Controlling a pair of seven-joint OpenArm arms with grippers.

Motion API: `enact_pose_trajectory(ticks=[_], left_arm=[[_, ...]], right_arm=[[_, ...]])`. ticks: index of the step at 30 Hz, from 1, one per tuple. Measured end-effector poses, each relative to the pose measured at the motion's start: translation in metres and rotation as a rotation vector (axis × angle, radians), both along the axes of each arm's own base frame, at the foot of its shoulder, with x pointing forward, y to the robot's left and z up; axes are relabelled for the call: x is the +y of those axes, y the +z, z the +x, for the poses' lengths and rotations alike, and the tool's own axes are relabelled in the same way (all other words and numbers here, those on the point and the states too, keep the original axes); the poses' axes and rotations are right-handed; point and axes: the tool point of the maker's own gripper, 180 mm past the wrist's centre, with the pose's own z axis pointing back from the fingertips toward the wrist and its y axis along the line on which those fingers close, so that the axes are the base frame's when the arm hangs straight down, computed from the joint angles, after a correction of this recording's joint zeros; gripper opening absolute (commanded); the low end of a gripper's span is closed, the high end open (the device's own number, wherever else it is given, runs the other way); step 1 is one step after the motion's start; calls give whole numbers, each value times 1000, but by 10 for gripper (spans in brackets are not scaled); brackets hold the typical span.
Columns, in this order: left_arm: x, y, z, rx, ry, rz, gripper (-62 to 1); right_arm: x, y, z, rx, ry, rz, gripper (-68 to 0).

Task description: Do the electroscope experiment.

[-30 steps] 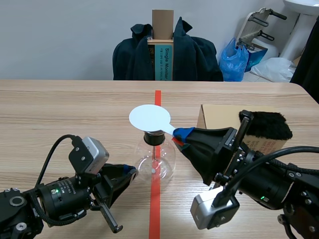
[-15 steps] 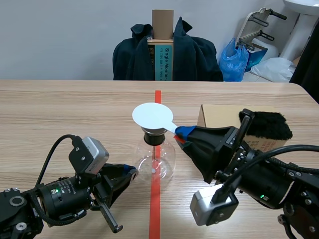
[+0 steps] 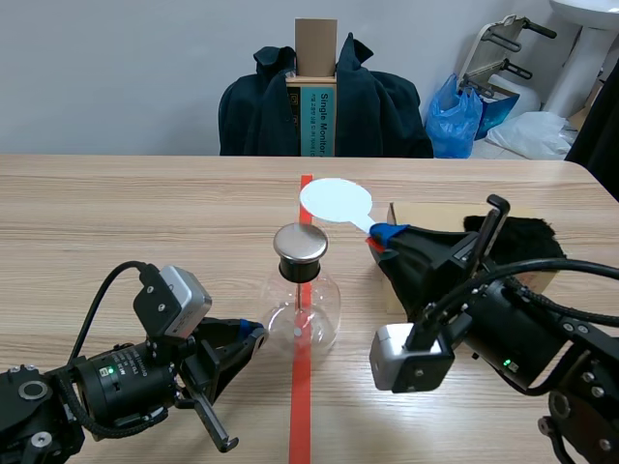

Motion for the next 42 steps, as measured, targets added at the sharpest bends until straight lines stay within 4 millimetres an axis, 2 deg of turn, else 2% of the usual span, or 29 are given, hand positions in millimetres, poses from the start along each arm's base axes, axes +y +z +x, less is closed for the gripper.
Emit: enact_pose_trajectory(ticks=[7,11,18,24,28,31,33,38,42], left_arm=[[0,0,0,0,0,0,-592],[0,0,0,0,0,0,-592],[0,0,0,0,0,0,-592],[0,0,0,0,0,0,-593],[0,0,0,0,0,0,-592],[0,0,0,0,0,0,-592],[0,0,0,0,0,0,-592],[0,0,0,0,1,0,-592],[0,0,0,0,1,0,-592]], right_arm=[[-17,-1,15,3,-127,-2,-667],[-20,3,17,-24,-147,2,-667],[-42,12,32,-75,-297,11,-667],[-80,19,45,-103,-456,5,-667],[-109,30,50,-142,-548,5,-667],[-127,49,51,-194,-602,3,-667],[-136,68,49,-237,-626,26,-667],[-147,119,35,-347,-642,60,-667],[-154,143,22,-385,-655,65,-667]])
